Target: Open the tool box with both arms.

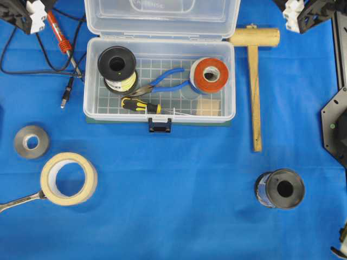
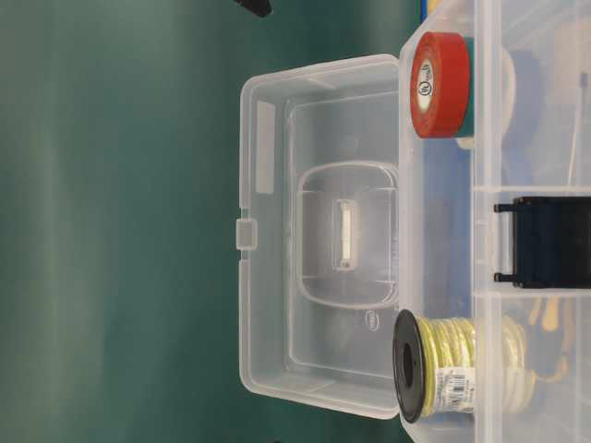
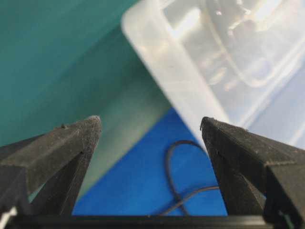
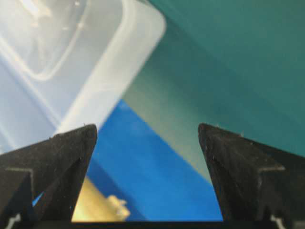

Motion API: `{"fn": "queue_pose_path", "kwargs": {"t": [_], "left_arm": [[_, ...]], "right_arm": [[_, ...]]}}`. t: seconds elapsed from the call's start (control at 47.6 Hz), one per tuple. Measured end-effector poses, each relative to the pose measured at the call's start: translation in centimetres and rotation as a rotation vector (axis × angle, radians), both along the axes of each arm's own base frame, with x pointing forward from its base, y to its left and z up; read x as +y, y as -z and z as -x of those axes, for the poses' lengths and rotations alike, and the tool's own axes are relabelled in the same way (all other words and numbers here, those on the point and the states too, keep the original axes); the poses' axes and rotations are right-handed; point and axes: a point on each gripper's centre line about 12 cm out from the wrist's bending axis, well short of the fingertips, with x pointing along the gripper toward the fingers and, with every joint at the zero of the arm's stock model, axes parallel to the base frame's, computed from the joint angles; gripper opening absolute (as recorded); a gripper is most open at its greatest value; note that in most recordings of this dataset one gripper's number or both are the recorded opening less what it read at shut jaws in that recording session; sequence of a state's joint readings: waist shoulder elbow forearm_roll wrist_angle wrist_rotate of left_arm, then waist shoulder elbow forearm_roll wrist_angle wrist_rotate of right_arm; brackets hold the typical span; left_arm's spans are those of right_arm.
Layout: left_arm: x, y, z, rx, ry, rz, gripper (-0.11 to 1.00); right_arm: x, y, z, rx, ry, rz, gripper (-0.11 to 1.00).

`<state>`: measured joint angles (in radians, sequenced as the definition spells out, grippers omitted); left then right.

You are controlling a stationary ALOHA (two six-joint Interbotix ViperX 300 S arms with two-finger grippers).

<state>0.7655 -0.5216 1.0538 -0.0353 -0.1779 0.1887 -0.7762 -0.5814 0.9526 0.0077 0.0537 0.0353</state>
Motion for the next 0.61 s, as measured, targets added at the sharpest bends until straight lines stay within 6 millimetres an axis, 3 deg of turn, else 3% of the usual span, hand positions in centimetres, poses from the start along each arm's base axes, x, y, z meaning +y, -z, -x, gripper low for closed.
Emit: {"fn": "queue_pose_path", "kwargs": {"t": [0.21,0.61], "left_arm": [[-3.0,0.4,-1.5,0.008,0.116,0.034,0.92],[-12.0,0.1,-2.6,0.002,0.462,0.03,0.92]], "right_arm": [[3.4,0.4,-2.4,0.014,-0.151,-0.019,0.85],[12.6,1.6,-5.7,0.093,-0.521,-0.063,0.85]]}}
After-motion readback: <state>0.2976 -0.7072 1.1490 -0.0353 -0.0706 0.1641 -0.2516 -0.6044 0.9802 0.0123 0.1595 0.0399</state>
